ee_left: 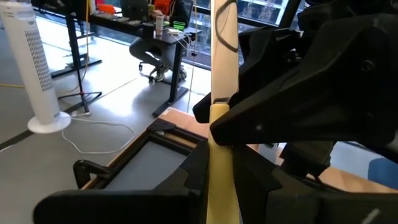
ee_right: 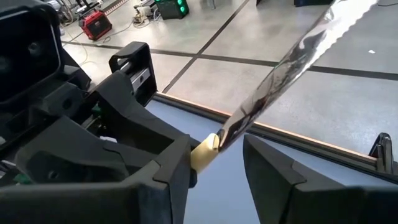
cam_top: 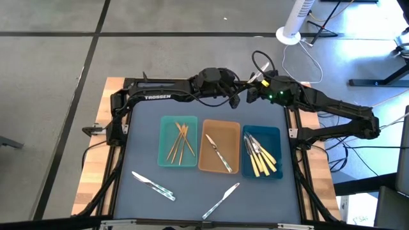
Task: Sort silverware by color (type)
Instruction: Put the yellow knife into the blue bin
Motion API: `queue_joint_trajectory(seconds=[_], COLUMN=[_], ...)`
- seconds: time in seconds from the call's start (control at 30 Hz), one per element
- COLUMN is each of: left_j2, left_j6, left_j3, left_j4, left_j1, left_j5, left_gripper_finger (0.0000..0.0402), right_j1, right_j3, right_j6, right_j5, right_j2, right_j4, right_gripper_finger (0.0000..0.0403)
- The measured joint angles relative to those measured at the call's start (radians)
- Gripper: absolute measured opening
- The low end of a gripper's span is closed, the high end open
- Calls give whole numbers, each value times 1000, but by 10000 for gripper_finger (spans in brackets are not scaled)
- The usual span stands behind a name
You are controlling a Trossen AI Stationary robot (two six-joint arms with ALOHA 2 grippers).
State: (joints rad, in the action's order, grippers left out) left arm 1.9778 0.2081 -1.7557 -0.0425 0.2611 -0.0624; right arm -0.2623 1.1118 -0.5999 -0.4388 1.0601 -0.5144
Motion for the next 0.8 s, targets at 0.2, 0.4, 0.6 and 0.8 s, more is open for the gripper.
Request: queue_joint_trajectory(seconds=[0.2, 0.4, 0.6, 0.8], left_j2=[0, 0, 0, 0], left_j6=[0, -1, -1, -2], left_j3=[0, 0, 0, 0], left_j4=[1, 0, 0, 0], left_j1=[0, 0, 0, 0], left_j5=[1, 1, 2, -1], left_gripper_finger=[44, 44, 44, 44], right_j1=[0, 0, 0, 0], right_j3=[0, 0, 0, 0], right_j6=[2, 2, 3, 28], right_j5=[3, 4, 8, 10], right_j2=[1, 1, 2, 4], right_j4=[0, 0, 5, 28], right_gripper_finger=[138, 134, 86, 35])
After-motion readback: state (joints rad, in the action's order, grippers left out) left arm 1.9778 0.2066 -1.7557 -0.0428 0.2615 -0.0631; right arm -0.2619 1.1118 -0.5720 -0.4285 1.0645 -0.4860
